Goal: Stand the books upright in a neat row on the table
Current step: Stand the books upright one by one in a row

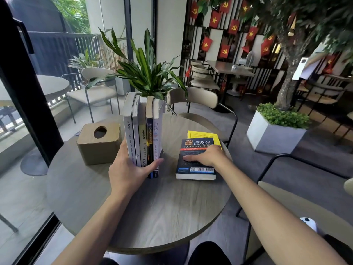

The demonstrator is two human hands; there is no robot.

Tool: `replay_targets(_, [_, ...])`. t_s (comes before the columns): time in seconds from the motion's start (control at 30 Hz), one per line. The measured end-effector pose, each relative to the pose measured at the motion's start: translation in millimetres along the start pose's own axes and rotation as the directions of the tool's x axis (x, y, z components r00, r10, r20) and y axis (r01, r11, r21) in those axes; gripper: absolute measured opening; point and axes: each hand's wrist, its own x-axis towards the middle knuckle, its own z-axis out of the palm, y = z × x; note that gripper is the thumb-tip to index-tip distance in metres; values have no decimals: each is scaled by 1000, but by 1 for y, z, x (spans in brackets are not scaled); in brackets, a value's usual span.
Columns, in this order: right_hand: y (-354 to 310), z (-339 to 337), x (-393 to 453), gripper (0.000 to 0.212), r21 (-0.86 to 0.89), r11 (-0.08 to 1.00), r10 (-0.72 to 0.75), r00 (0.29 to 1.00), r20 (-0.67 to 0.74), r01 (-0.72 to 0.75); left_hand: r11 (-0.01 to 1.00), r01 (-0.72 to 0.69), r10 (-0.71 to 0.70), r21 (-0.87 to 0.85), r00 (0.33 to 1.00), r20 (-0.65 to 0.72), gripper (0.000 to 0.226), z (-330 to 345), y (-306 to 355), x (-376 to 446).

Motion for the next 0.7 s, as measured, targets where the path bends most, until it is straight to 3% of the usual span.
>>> replay_targets(0.1, [2, 5, 0, 105, 129, 992, -7, 999, -42, 13, 1000, 14, -14, 17, 1000, 6, 107, 0, -2, 0])
replay_targets(0.23, [0, 10, -4, 69, 226, 971, -34, 977, -209, 83, 999, 41, -41, 5, 999, 9, 111, -1, 0, 0])
replay_targets(0.4, [-18, 4, -29, 33, 284, 894, -214, 887, -409, 346, 999, 32, -31, -11, 999, 32, 114, -2, 1, 0])
replay_targets(0.53, [-35, 11, -44, 29, 311, 723, -388, 735, -557, 617, 1000, 29, -29, -10, 999, 40, 114, -3, 0, 0])
replay_targets(0.6, [-41, 17, -44, 38, 347, 654, -458, 717, -526, 672, 999, 36, -36, -6, 998, 44, 116, -4, 2, 0])
replay_targets(0.7, [-47, 28, -42, 46, 440, 614, -462, 751, -472, 655, 999, 43, -43, 4, 999, 25, 117, -5, 3, -1])
